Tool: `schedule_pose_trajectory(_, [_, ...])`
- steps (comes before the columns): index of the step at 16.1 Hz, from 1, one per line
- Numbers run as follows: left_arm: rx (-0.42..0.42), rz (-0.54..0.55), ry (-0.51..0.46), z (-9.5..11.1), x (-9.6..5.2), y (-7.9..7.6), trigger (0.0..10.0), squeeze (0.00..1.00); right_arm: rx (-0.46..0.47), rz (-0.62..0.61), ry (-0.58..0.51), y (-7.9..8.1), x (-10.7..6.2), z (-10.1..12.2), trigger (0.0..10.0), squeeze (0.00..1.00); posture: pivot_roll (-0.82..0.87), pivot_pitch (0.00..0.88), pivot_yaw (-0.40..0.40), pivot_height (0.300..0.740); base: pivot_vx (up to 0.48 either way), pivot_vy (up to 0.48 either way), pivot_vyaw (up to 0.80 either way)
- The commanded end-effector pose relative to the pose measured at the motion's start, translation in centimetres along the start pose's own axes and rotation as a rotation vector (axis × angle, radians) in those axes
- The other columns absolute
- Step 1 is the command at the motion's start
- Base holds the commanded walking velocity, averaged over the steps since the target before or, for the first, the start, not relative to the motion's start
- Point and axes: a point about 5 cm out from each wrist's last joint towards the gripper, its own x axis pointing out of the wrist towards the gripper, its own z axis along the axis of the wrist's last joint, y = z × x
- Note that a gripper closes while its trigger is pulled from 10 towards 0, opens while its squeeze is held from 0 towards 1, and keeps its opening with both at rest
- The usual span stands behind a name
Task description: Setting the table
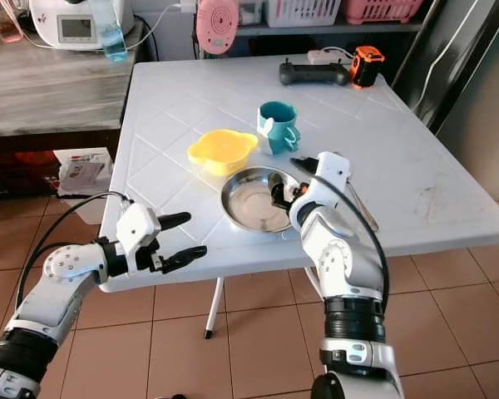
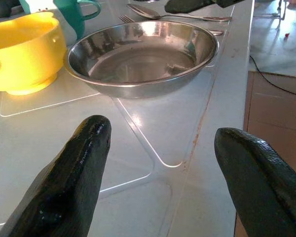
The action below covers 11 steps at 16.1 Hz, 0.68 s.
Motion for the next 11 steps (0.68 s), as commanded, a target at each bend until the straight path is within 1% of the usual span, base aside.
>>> schedule_pose_trajectory(1, [0.017, -0.017, 0.008, 0.2, 0.2, -0.2, 10.0, 0.0, 0.028, -0.012, 0.018, -0.3, -0.4, -0.2, 10.0, 0.0, 0.12, 0.131, -0.029, 0.74, 0.0, 0.0, 0.0])
schedule_pose_trajectory(3, [0.018, -0.017, 0.011, 0.2, 0.2, -0.1, 10.0, 0.0, 0.036, -0.052, 0.056, -0.6, -0.6, -0.8, 10.0, 0.0, 0.12, 0.131, -0.029, 0.74, 0.0, 0.0, 0.0])
schedule_pose_trajectory(4, [0.019, -0.017, 0.012, 0.2, 0.2, -0.1, 10.0, 0.0, 0.022, -0.087, 0.079, -0.8, -0.9, -1.2, 10.0, 0.0, 0.12, 0.133, -0.028, 0.74, 0.0, 0.0, 0.0])
schedule_pose_trajectory(6, [0.017, -0.017, 0.014, 0.1, 0.1, -0.2, 10.0, 0.0, 0.018, -0.072, 0.079, -0.3, -1.4, -1.2, 10.0, 0.0, 0.12, 0.133, -0.028, 0.74, 0.0, 0.0, 0.0])
schedule_pose_trajectory(7, [0.016, -0.017, 0.015, 0.0, 0.1, -0.2, 10.0, 0.0, -0.02, -0.059, 0.047, 0.0, -1.7, -0.7, 10.0, 0.0, 0.12, 0.134, -0.027, 0.74, 0.0, 0.0, 0.0])
schedule_pose_trajectory(8, [0.015, -0.017, 0.015, 0.0, 0.1, -0.2, 10.0, 0.0, -0.025, -0.05, 0.033, 0.1, -1.7, -0.5, 10.0, 0.0, 0.12, 0.134, -0.027, 0.74, 0.0, 0.0, 0.0])
schedule_pose_trajectory(9, [0.013, -0.02, 0.014, 0.0, 0.2, -0.4, 10.0, 0.0, -0.068, -0.032, -0.014, 0.3, -1.8, 0.3, 10.0, 0.0, 0.11, 0.134, -0.025, 0.74, 0.0, 0.0, 0.0])
schedule_pose_trajectory(10, [0.012, -0.022, 0.013, 0.0, 0.3, -0.4, 10.0, 0.0, -0.104, -0.036, -0.03, 0.3, -1.9, 0.5, 10.0, 0.0, 0.11, 0.134, -0.025, 0.74, 0.0, 0.0, 0.0])
schedule_pose_trajectory(11, [0.012, -0.025, 0.012, 0.0, 0.4, -0.5, 10.0, 0.0, -0.114, -0.032, -0.047, 0.4, -2.0, 0.9, 10.0, 0.0, 0.11, 0.134, -0.026, 0.74, 0.0, 0.0, 0.0])
